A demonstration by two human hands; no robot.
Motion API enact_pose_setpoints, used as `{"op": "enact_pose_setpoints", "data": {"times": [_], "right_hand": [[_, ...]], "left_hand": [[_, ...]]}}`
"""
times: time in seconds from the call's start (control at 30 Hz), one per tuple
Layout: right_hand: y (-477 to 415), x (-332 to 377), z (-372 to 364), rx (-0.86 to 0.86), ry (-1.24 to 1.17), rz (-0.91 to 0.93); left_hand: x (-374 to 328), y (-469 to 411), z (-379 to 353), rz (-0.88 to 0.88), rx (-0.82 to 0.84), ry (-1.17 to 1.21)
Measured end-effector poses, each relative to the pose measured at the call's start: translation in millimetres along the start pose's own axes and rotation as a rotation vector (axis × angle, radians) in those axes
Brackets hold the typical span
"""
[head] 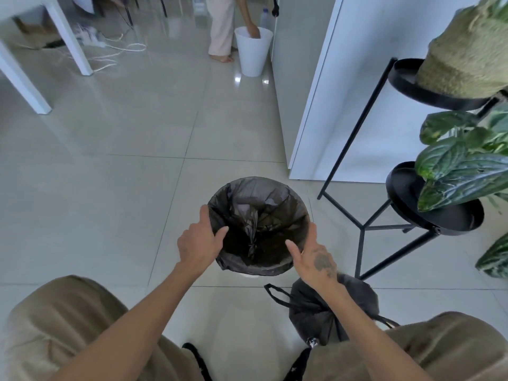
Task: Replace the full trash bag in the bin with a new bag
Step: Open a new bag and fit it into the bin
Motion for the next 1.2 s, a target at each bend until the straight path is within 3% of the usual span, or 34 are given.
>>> {"op": "enact_pose_setpoints", "data": {"times": [0.2,0.5,0.77,1.2], "right_hand": [[17.6,7.8,-31.5,0.103,-0.075,-0.095],[25.9,11.5,-34.5,0.075,-0.398,-0.218],[-12.0,0.6,-14.5,0.019,-0.39,-0.241],[-136.5,-39.1,37.7,-0.101,-0.458,-0.288]], "left_hand": [[16.9,19.4,-21.7,0.103,0.06,0.243],[7.9,38.2,-38.0,0.185,0.175,0.801],[-16.8,15.2,-53.7,0.201,0.144,0.852],[-109.9,-95.5,-97.3,0.159,0.151,0.884]]}}
Point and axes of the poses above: each hand's wrist, its own y-axis away from the middle knuckle, its own z-axis out of the back of the hand, x = y × z, the point moved 9 cm from there along -y, towards the middle knuckle, and after that the axes turned 5 degrees about y, right-handed, at the moved point
